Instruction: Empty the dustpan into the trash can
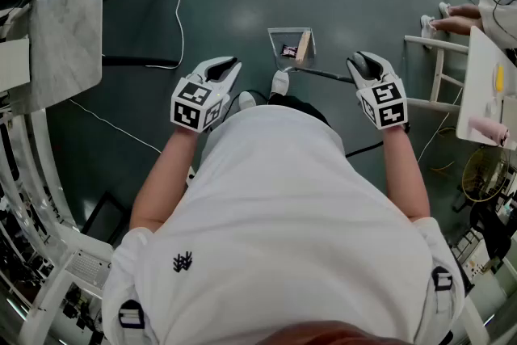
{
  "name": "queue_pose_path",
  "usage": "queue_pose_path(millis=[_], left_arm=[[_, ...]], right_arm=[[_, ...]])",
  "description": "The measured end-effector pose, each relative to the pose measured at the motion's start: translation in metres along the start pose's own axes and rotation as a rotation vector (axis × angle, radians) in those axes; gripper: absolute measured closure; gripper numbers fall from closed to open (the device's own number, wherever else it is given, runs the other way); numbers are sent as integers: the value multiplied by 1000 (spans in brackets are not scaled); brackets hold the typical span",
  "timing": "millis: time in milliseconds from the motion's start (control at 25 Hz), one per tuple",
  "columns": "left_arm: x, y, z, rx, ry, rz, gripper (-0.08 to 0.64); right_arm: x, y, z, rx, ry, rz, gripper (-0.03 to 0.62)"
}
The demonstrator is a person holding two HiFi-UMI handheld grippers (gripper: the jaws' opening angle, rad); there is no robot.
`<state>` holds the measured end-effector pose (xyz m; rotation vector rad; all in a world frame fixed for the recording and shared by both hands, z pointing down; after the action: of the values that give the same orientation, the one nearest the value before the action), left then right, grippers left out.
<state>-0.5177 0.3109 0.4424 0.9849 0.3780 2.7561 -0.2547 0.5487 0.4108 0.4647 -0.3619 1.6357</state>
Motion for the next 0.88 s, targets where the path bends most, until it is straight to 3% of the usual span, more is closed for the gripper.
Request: queue_pose_path(millis=[280, 560, 880], left_arm=[[-57, -20, 34, -44, -3, 62, 465], [-96, -13, 49, -45, -17, 69, 465], [-152, 36, 79, 9, -33, 89, 465]], right_arm=[[0, -39, 8, -17, -54, -51, 479], [-8, -70, 19, 1, -88, -20, 480], [-55, -130, 38, 44, -66, 8, 480]])
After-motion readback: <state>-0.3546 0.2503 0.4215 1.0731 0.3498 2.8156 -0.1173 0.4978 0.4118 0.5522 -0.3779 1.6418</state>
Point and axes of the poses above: the fingertips, and each gripper's own axes: z forward along the fingers, y to its left, x out of its underside, the point moved 7 cm from there along -z, backward along the fingers, and after that the axes turned 10 degrees about y, right-handed, at the moved point
